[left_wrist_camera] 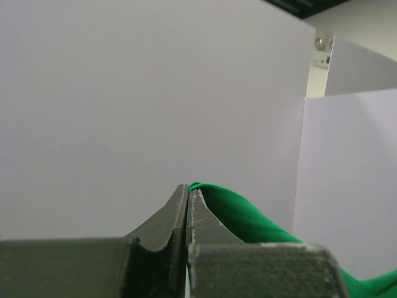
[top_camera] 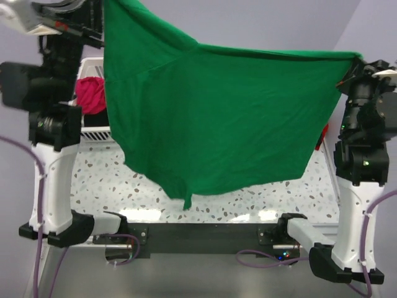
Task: Fold and stack the t-shirts
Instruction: Flatten the tshirt out
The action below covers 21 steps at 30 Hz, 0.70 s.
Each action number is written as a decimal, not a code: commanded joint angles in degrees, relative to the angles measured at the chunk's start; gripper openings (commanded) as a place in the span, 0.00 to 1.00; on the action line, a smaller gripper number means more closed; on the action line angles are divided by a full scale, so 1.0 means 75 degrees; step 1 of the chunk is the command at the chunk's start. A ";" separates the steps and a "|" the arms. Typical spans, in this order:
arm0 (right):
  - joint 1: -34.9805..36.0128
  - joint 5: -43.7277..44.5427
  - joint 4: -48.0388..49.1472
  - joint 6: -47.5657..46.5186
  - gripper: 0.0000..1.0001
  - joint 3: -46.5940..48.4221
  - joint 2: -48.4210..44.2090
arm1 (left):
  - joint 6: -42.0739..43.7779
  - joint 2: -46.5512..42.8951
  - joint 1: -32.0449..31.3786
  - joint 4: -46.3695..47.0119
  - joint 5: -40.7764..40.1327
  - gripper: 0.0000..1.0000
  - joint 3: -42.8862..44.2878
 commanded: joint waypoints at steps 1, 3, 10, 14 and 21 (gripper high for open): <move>-0.0018 0.0687 0.0488 -0.0027 0.00 -0.1040 0.0376 | 0.0054 0.1441 0.0036 -0.0150 0.0518 0.00 -0.0555; -0.0018 0.0932 0.0816 -0.0132 0.00 -0.1939 0.0563 | -0.0040 0.1865 0.0036 -0.0057 0.0834 0.00 -0.1105; -0.0239 0.0911 0.1638 -0.0133 0.00 -0.3878 0.2339 | 0.0077 0.4521 0.0001 0.0458 0.1749 0.30 -0.1975; -0.0475 0.0173 0.1346 -0.0004 0.55 -0.3343 0.4030 | 0.0053 0.6060 -0.0104 0.0228 0.1762 0.72 -0.1217; -0.0487 -0.0589 0.0783 0.0195 0.99 -0.2719 0.4737 | -0.0075 0.6040 -0.0573 -0.0992 0.1469 0.79 -0.1434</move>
